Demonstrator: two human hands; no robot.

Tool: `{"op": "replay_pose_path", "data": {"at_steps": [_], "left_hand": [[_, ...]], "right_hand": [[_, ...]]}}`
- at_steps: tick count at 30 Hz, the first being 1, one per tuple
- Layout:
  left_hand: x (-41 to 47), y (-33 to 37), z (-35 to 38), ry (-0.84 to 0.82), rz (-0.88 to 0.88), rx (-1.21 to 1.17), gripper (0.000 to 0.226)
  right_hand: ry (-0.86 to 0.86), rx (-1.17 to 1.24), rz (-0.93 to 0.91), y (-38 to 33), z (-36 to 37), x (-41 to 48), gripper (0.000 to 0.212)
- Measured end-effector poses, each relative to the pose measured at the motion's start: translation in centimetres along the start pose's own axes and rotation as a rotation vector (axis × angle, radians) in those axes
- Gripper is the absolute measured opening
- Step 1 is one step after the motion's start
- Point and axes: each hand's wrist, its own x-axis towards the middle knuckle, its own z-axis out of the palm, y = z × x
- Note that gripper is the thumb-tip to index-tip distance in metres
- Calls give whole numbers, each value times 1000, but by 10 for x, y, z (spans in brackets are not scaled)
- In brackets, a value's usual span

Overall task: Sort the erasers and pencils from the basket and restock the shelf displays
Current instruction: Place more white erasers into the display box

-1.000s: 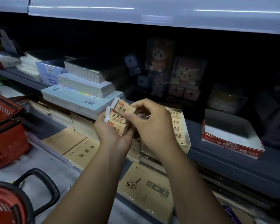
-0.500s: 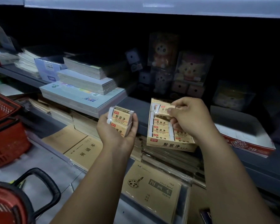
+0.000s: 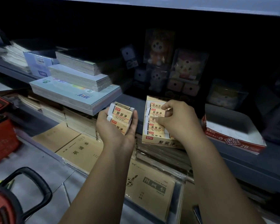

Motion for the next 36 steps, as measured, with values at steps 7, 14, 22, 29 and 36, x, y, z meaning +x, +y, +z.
{"op": "replay_pose_path", "data": {"at_steps": [7, 14, 22, 29, 36], "left_hand": [[0, -2, -1, -13, 14, 26, 28], [-1, -3, -2, -15, 17, 29, 32], [0, -5, 0, -27, 31, 53, 31], [0, -6, 1, -50, 22, 61, 24], [1, -6, 1, -29, 3, 61, 41]], "right_hand": [[60, -88, 10, -2, 8, 9, 9], [110, -113, 15, -2, 14, 14, 16], [49, 310, -303, -28, 16, -15, 6], [-61, 306, -316, -30, 28, -16, 18], [-89, 409, -242, -34, 26, -22, 11]]}}
